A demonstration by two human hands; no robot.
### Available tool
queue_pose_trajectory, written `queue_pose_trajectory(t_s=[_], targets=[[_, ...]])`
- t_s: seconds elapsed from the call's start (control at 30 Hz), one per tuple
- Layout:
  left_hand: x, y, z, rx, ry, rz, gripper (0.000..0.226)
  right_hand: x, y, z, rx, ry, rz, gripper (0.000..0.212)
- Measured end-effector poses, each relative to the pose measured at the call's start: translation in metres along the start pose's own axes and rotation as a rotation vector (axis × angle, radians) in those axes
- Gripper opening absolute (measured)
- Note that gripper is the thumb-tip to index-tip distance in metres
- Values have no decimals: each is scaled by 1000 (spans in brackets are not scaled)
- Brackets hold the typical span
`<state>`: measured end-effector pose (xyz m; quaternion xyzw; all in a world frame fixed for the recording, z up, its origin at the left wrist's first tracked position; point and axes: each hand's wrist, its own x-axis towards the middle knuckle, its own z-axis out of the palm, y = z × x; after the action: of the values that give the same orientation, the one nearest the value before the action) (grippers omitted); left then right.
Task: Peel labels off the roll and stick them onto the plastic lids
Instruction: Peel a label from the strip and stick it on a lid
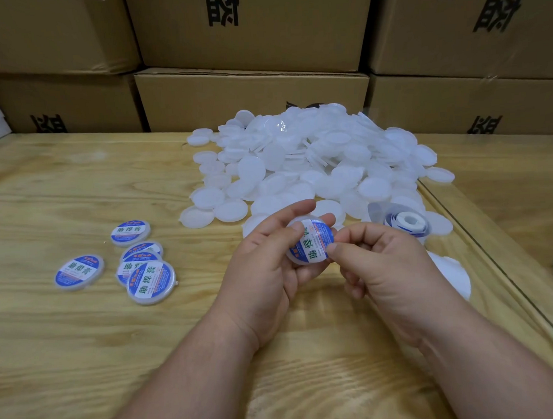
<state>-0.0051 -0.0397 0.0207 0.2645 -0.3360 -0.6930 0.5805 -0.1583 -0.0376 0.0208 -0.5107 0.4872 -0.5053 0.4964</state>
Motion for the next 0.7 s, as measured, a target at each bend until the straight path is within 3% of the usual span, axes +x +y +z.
queue_pose_trajectory(t_s=[0.7], targets=[[0,-2,-2,34,-3,-1,31,0,0,0,-48,19,-6,11]])
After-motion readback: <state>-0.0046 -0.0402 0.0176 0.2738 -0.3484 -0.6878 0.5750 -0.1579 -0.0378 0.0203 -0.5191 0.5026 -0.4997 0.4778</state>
